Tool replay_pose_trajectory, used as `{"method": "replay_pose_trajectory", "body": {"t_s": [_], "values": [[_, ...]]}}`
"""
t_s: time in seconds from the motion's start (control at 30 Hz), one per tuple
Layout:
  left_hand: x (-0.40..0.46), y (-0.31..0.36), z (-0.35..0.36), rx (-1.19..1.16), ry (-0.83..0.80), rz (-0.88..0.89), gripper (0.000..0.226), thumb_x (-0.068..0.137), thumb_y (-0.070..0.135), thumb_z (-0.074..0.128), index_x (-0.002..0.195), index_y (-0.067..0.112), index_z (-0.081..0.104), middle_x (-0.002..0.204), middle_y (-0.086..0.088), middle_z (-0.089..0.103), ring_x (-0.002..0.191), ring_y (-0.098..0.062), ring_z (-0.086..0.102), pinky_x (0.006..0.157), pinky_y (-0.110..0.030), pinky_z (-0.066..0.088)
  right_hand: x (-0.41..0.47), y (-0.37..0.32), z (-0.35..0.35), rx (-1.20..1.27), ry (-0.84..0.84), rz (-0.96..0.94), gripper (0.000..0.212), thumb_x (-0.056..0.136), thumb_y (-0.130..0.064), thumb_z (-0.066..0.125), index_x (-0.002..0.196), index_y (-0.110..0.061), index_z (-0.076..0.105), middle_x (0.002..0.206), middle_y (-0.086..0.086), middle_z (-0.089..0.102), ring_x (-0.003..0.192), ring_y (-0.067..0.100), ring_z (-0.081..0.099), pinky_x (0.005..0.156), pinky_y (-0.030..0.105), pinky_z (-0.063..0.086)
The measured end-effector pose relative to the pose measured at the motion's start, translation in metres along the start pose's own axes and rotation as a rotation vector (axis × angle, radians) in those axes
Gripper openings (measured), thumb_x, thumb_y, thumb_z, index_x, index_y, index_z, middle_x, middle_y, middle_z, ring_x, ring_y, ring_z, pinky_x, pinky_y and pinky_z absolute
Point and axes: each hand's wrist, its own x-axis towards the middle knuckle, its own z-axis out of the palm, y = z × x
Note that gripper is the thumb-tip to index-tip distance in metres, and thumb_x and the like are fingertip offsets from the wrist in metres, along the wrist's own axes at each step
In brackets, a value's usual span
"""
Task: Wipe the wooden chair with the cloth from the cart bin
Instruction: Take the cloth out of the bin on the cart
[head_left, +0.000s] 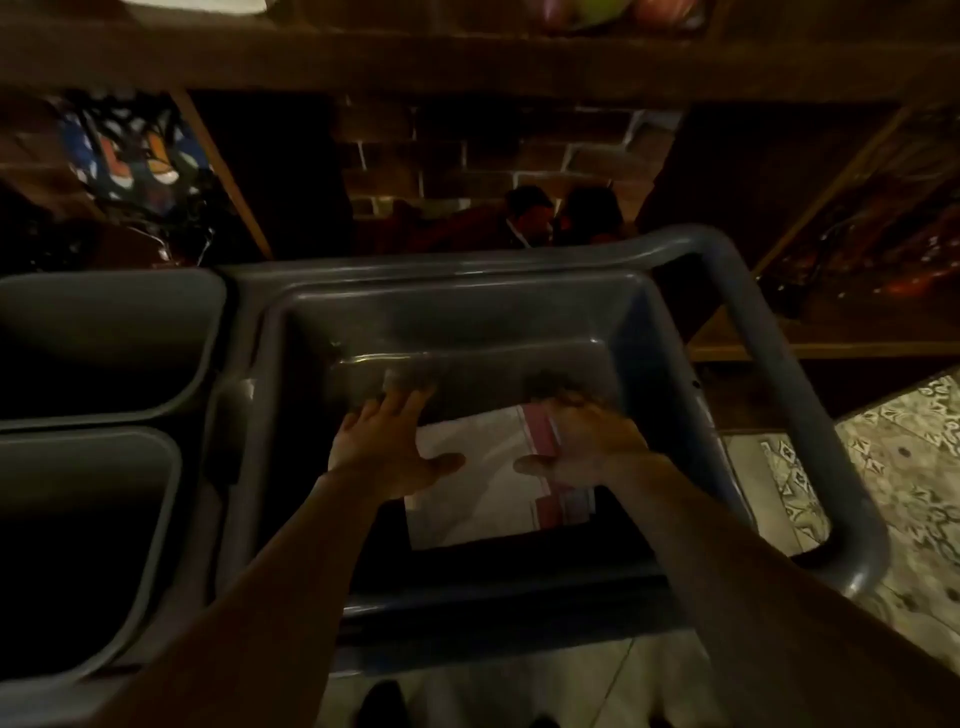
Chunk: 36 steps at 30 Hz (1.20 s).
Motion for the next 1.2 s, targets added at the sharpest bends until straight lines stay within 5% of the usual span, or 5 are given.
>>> {"method": "replay_pose_trajectory", "body": {"t_s": [0.23,0.43,0.57,0.77,1.2], "values": [[0.030,-0.012,0.044,0.036,-0.198,0.007,0.105,0.075,0.077,0.060,0.156,0.040,0.003,0.169,0.003,0.004,0.154,-0.026,0.006,0.119,-0.052,0.020,0.030,0.013,0.035,0.016,-0.128,0.040,0.089,0.073,-0.054,0.077,0.147,-0.030,0.034,0.154,0.003,0.036,0.139,0.028,0.035,0.110,0.047,0.038],[0.040,-0.010,0.061,0.049,-0.183,0.037,0.100,0.085,0.057,0.066,0.158,0.036,0.001,0.168,0.000,0.012,0.153,-0.028,0.007,0.120,-0.047,0.018,0.048,0.015,0.046,-0.066,-0.169,0.037,0.105,0.081,-0.040,0.076,0.156,-0.035,0.003,0.167,0.002,-0.006,0.151,0.031,-0.008,0.119,0.056,0.020],[0.037,-0.004,0.058,0.108,-0.074,0.051,0.091,0.084,0.045,0.073,0.156,0.029,0.020,0.162,-0.004,0.026,0.148,-0.031,0.024,0.117,-0.045,0.025,0.045,0.011,0.051,-0.099,-0.106,0.035,0.098,0.081,-0.034,0.076,0.155,-0.028,0.013,0.160,0.008,0.020,0.147,0.035,0.013,0.115,0.053,0.027],[0.028,-0.002,0.038,0.013,-0.025,0.011,0.032,0.091,0.025,0.067,0.119,0.038,0.060,0.133,0.001,0.056,0.118,-0.025,0.058,0.090,-0.041,0.052,0.033,0.007,0.041,-0.192,0.001,0.092,0.033,0.088,-0.031,0.062,0.120,-0.025,0.063,0.130,0.007,0.053,0.124,0.030,0.044,0.108,0.047,0.035],[-0.021,0.013,-0.052,-0.105,0.055,0.126,0.016,0.094,0.033,0.059,0.109,0.040,0.062,0.118,0.003,0.067,0.105,-0.021,0.063,0.089,-0.038,0.050,-0.040,-0.006,-0.034,0.057,0.023,0.039,0.032,0.092,-0.028,0.058,0.122,-0.028,0.048,0.112,0.005,0.063,0.105,0.027,0.061,0.084,0.038,0.047]]}}
